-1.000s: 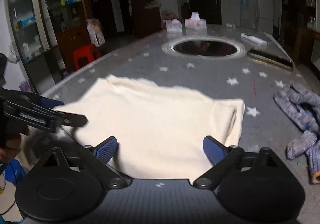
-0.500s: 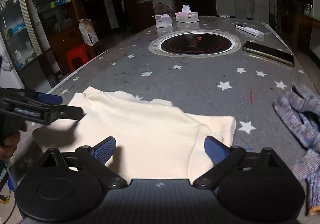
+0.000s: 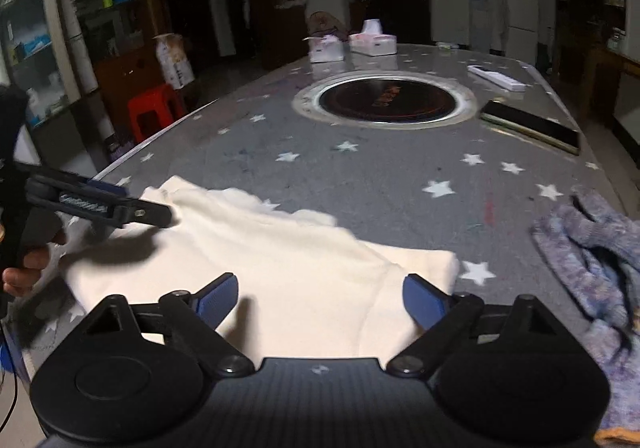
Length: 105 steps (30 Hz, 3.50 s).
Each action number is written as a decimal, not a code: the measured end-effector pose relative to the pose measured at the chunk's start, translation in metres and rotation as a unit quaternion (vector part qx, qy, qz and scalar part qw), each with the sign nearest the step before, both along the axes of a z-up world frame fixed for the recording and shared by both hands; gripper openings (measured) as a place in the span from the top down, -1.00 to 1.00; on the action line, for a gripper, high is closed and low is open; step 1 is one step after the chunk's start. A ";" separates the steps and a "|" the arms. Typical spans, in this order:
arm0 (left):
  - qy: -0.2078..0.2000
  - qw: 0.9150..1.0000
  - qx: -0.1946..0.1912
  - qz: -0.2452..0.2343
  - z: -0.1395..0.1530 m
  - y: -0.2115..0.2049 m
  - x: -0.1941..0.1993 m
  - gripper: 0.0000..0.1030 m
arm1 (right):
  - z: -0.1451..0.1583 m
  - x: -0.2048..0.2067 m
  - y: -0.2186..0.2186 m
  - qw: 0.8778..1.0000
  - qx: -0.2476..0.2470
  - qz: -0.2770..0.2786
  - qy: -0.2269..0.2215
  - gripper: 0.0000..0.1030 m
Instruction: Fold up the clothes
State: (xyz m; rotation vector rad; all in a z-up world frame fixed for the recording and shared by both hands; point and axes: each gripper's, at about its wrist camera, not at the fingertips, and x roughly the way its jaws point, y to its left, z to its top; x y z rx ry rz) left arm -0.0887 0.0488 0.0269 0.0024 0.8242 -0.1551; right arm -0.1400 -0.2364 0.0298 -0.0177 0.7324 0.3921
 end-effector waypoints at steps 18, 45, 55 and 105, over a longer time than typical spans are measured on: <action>0.006 0.999 -0.031 -0.043 0.000 0.000 -0.002 0.00 | -0.009 0.013 -0.030 0.998 0.026 -0.052 0.036 0.33; -0.033 0.996 -0.069 -0.037 0.034 0.009 -0.022 0.68 | 0.019 0.007 -0.021 0.999 0.030 -0.044 -0.012 0.76; -0.085 0.994 -0.063 -0.003 0.076 0.037 -0.022 0.69 | 0.052 0.039 0.017 0.997 0.034 -0.008 -0.062 0.79; -0.064 0.996 0.024 0.061 0.038 0.027 -0.022 -1.00 | 0.025 0.066 0.084 1.000 -0.011 0.016 -0.011 -1.00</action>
